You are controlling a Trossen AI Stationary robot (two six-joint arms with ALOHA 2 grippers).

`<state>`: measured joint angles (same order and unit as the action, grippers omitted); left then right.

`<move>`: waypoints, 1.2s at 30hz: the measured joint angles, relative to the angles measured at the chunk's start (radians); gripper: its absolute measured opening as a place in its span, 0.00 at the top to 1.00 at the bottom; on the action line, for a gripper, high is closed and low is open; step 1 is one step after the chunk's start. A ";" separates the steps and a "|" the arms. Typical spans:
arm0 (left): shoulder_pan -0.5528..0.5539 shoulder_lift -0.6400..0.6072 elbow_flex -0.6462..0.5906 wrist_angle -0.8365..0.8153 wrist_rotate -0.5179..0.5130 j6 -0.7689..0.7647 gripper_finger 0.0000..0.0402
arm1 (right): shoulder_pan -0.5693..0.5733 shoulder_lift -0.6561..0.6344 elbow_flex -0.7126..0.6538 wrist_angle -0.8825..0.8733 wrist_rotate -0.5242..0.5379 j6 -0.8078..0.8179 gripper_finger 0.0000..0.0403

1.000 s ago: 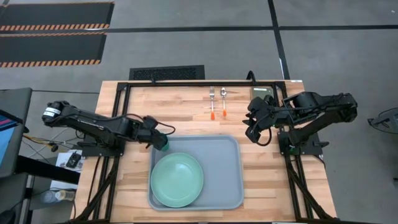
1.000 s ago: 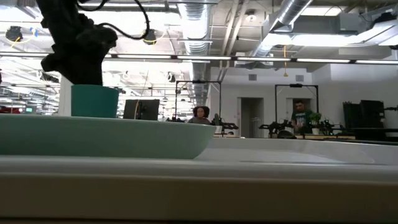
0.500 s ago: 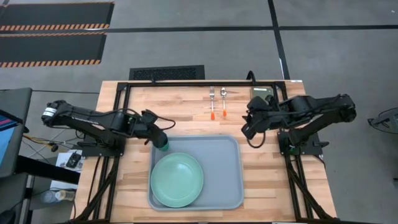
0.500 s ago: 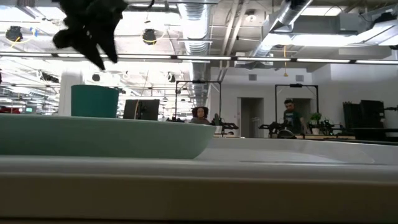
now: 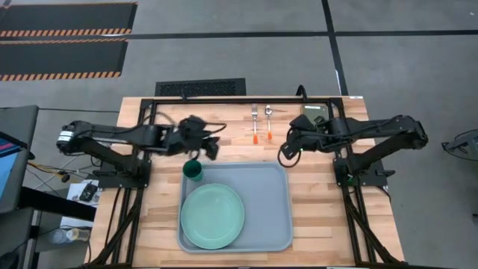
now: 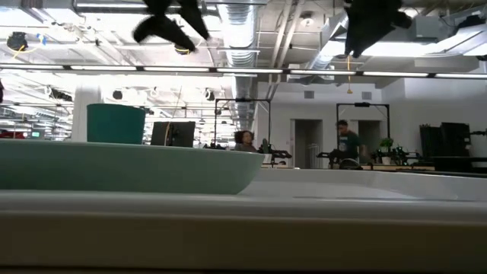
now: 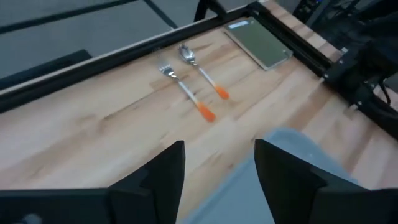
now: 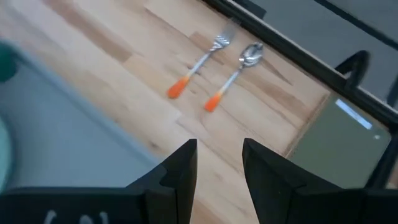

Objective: Pick and place plate/cup/fork/spoon on tray
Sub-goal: Put the orange fork to the right side of the blue plate on the blue serving tray

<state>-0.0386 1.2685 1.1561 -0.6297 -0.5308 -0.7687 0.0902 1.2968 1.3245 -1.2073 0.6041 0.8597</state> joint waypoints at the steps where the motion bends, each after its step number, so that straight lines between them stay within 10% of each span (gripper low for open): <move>1: 0.029 0.032 0.000 0.042 0.028 0.017 0.57 | -0.010 -0.001 -0.005 -0.002 -0.002 0.000 0.62; 15: 0.233 0.556 0.127 0.493 0.148 0.056 0.59 | 0.074 -0.159 -0.007 -0.044 -0.035 0.071 0.62; 27: 0.237 0.968 0.675 0.129 0.039 0.050 0.59 | 0.145 -0.196 -0.007 -0.041 0.001 0.085 0.63; 36: 0.248 1.030 0.731 -0.020 0.034 -0.085 0.57 | 0.193 -0.196 -0.007 -0.039 0.002 0.086 0.64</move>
<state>0.2096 2.2985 1.8870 -0.6497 -0.4963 -0.8538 0.2837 1.1011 1.3179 -1.2466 0.6059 0.9455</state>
